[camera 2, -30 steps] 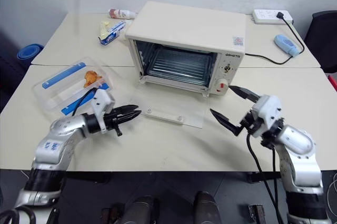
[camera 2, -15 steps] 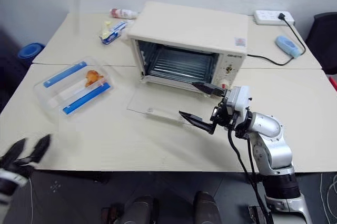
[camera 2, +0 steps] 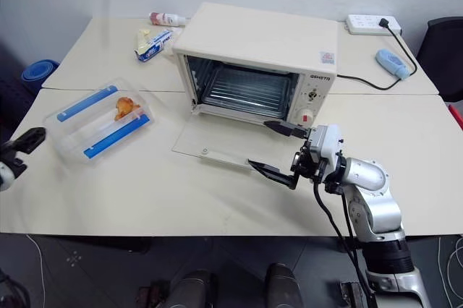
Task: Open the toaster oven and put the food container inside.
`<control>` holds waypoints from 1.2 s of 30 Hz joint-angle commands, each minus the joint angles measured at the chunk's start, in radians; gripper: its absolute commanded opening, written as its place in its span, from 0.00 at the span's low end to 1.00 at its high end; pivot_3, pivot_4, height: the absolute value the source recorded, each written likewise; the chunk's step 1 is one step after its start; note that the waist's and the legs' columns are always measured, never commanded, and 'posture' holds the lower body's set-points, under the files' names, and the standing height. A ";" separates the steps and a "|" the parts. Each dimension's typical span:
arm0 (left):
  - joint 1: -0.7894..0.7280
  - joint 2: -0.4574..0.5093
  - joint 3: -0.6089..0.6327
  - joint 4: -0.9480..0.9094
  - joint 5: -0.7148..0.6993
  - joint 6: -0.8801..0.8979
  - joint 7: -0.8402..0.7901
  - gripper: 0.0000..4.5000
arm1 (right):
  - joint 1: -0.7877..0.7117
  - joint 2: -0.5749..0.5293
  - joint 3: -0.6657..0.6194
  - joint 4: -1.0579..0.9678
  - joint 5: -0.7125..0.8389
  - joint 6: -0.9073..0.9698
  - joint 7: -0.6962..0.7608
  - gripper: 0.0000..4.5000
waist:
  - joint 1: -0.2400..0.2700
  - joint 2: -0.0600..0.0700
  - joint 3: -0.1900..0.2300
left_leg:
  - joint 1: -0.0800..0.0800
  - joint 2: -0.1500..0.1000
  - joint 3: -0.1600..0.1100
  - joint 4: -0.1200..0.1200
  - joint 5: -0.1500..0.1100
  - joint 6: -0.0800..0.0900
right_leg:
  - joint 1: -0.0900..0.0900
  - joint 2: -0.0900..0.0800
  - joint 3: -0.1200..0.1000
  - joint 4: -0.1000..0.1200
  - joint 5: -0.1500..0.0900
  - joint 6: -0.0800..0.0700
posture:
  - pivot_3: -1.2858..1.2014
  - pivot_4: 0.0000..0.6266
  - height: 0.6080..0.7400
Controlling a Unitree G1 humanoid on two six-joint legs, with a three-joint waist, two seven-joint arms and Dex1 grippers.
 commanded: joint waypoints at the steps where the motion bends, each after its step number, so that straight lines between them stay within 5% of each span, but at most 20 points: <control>1: -0.106 0.020 -0.077 0.133 0.076 0.004 0.005 1.00 | 0.025 -0.011 -0.023 -0.063 0.002 -0.013 -0.013 1.00 | 0.002 0.000 0.000 | 0.000 0.000 0.000 0.000 0.000 0.000 | 0.000 0.000 0.000 0.000 0.000 0.000 | 0.52 0.24 1.00; 3: -0.141 0.029 -0.114 0.187 0.115 0.010 -0.010 1.00 | 0.041 -0.013 -0.026 -0.078 0.000 -0.012 -0.022 1.00 | 0.001 0.000 0.000 | 0.000 0.000 0.001 0.000 0.000 0.000 | 0.000 0.000 0.000 0.000 0.000 0.000 | 0.52 0.24 1.00; 6: -0.160 0.042 -0.141 0.226 0.156 0.007 -0.040 0.87 | 0.063 -0.015 -0.035 -0.098 -0.006 -0.010 -0.042 1.00 | -0.002 0.000 0.000 | 0.000 0.000 0.002 0.000 0.000 0.000 | -0.001 0.000 0.000 0.000 0.000 0.000 | 0.52 0.24 1.00; 18: -0.143 0.055 -0.116 0.197 0.260 -0.053 -0.114 0.09 | 0.106 -0.019 -0.040 -0.109 -0.040 -0.036 -0.087 1.00 | 0.001 0.000 0.000 | 0.000 0.001 0.002 0.001 0.000 -0.001 | -0.001 0.000 0.000 0.000 0.000 0.000 | 0.52 0.24 1.00; 29: -0.192 0.235 -0.236 0.032 0.161 0.140 -0.438 0.07 | 0.147 -0.073 -0.109 -0.091 -0.048 -0.037 -0.099 1.00 | 0.008 -0.001 0.000 | -0.002 0.001 0.002 0.001 0.000 -0.001 | -0.002 0.000 0.000 0.000 0.000 0.000 | 0.52 0.24 1.00; 36: -0.353 0.168 -0.405 -0.116 0.098 0.307 -0.483 0.07 | 0.209 -0.094 -0.162 -0.105 -0.055 -0.041 -0.126 1.00 | 0.010 -0.001 0.000 | -0.002 0.000 0.002 0.002 0.000 -0.001 | -0.001 -0.001 0.001 0.001 0.000 0.000 | 0.52 0.24 1.00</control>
